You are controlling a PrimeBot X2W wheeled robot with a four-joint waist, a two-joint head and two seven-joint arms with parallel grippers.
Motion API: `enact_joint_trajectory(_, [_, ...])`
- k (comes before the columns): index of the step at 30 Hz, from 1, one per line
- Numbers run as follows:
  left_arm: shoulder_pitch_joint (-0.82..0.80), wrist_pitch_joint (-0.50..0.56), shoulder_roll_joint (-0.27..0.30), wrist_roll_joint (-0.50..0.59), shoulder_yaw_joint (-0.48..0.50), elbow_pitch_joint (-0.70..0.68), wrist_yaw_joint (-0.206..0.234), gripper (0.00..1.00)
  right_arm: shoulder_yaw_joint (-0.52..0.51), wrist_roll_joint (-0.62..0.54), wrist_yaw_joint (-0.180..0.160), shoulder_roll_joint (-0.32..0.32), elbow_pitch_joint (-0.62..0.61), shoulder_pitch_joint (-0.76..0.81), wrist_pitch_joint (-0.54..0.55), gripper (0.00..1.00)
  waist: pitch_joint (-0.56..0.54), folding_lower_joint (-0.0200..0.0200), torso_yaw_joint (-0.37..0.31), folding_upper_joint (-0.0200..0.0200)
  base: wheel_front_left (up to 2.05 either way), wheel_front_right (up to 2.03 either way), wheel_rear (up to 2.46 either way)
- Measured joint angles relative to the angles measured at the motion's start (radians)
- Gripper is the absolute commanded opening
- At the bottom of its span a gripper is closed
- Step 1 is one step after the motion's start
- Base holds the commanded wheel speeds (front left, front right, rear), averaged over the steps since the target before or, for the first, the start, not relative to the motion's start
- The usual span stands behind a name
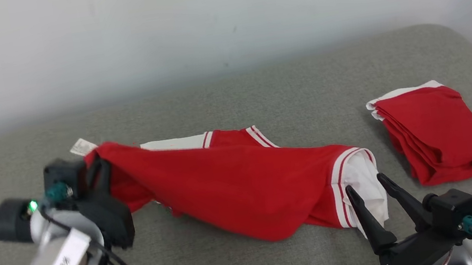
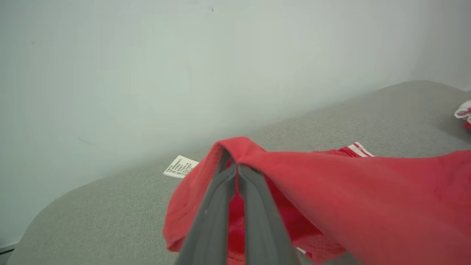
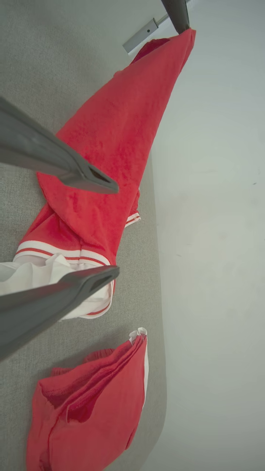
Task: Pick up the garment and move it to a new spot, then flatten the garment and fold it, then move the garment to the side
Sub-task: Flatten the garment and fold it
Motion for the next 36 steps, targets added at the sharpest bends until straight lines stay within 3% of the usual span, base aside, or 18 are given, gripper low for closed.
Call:
enact_joint_trajectory(5, [0.213,-0.002,0.017,0.039,0.051,-0.066,0.000,0.00,-0.020,0.003,-0.011,-0.003,-0.007,0.044,-0.007,1.00,-0.018,0.0000,0.036,0.0000,0.00,0.00,0.00])
enact_joint_trajectory(10, [0.410,0.011,0.018,0.072,0.174,-0.104,0.000,0.00,-0.040,0.004,-0.017,-0.007,-0.015,0.078,-0.011,1.00,-0.028,-0.0001,0.074,0.0000,0.00,0.00,0.00])
enact_joint_trajectory(16, [0.593,0.023,-0.055,0.085,0.253,-0.167,0.001,0.00,-0.048,0.004,-0.024,-0.007,-0.028,0.083,-0.018,1.00,-0.037,-0.0001,0.126,-0.0001,0.00,0.00,0.00])
enact_joint_trajectory(22, [0.637,0.067,-0.100,0.098,0.266,-0.199,0.001,0.00,-0.041,0.004,-0.024,-0.007,-0.034,0.084,-0.018,1.00,-0.042,-0.0001,0.176,-0.0001,0.00,0.00,0.00])
enact_joint_trajectory(23, [0.642,0.077,-0.106,0.098,0.278,-0.197,0.001,0.25,-0.039,0.004,-0.024,-0.006,-0.034,0.083,-0.017,1.00,-0.043,-0.0001,0.183,0.0000,0.00,0.00,0.00])
enact_joint_trajectory(24, [0.650,0.088,-0.112,0.098,0.295,-0.196,0.001,1.00,-0.035,0.004,-0.024,-0.005,-0.034,0.081,-0.017,1.00,-0.044,-0.0001,0.189,-0.0001,0.00,0.00,0.00])
enact_joint_trajectory(30, [0.735,0.173,-0.107,0.097,0.449,-0.184,0.001,1.00,-0.004,0.004,-0.020,0.010,-0.031,0.066,-0.008,1.00,-0.046,-0.0001,0.195,-0.0001,0.00,0.00,0.00])
enact_joint_trajectory(36, [0.744,0.252,-0.088,0.110,0.542,-0.201,0.001,1.00,-0.003,0.004,-0.019,0.013,-0.024,0.056,-0.008,1.00,-0.040,-0.0001,0.175,-0.0001,0.00,0.00,0.00])
